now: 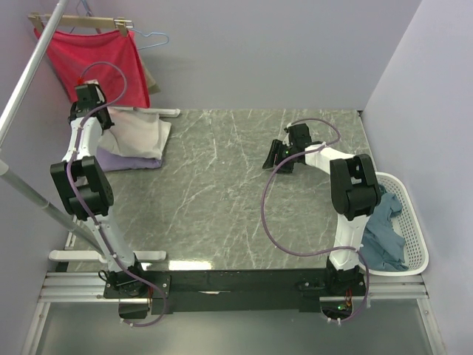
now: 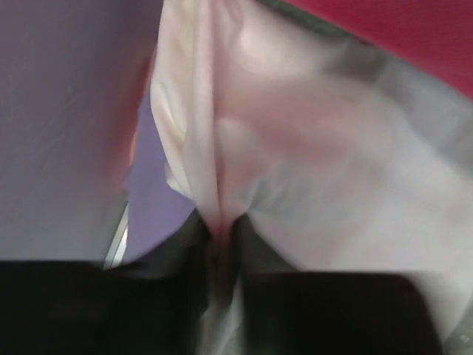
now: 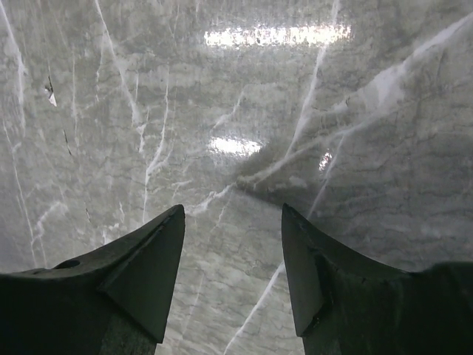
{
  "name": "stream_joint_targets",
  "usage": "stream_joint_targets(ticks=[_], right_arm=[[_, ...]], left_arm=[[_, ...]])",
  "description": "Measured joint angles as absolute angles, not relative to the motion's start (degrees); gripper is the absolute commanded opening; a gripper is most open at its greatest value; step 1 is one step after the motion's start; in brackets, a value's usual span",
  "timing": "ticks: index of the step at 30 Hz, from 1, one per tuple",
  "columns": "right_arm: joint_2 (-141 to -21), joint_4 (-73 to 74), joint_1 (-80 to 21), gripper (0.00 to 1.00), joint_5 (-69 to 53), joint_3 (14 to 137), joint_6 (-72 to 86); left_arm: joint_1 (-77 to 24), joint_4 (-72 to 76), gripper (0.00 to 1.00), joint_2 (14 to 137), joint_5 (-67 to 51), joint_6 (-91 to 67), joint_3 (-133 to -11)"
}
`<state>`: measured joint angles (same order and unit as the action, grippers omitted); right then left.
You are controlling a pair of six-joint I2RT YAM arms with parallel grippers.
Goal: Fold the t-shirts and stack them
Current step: Put the neatly folded tshirt into the corner of the board with the left arm
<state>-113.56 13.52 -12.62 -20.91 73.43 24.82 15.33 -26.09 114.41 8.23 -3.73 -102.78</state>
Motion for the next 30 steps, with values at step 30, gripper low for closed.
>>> stream_joint_targets(ticks=[30], right_arm=[[-76.38, 14.17, -16.64, 1.0, 3.95, 58.26, 20.88]], left_arm=[[-13.78, -12.8, 0.99, 79.33, -2.28, -22.35, -68.38]])
